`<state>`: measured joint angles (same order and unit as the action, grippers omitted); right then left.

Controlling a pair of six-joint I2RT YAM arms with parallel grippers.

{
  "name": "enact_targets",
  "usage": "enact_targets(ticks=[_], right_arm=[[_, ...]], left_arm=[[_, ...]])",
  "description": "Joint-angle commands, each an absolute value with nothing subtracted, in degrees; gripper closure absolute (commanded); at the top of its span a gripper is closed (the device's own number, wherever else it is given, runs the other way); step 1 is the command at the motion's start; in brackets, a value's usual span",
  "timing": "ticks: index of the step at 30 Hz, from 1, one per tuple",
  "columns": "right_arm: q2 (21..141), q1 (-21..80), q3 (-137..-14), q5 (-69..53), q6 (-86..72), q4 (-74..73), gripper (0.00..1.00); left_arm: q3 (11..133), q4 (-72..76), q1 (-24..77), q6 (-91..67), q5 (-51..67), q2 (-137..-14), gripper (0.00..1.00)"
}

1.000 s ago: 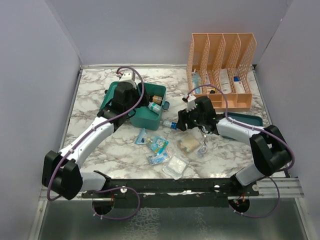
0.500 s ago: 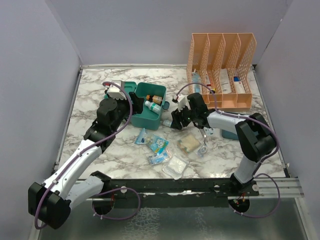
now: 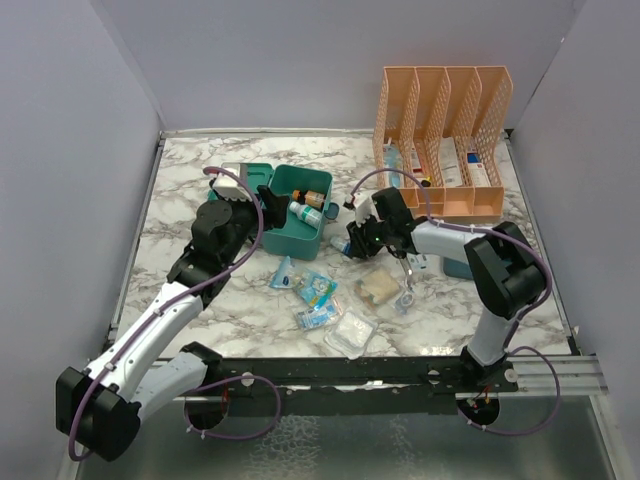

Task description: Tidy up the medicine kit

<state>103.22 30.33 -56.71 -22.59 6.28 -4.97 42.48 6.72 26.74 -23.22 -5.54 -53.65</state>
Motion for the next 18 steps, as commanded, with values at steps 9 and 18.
enact_targets(ticks=[9,18], right_arm=[[88.78,30.59,-44.04,-20.74,-8.2,6.29,0.82],[69.27,30.59,-36.17,-22.13,-21.97,11.87,0.82]], left_arm=[[42.45,12.07,26.54,-27.21,4.66,-57.38,0.27],[43.37,18.79,26.54,-29.68,18.85,-60.13,0.27]])
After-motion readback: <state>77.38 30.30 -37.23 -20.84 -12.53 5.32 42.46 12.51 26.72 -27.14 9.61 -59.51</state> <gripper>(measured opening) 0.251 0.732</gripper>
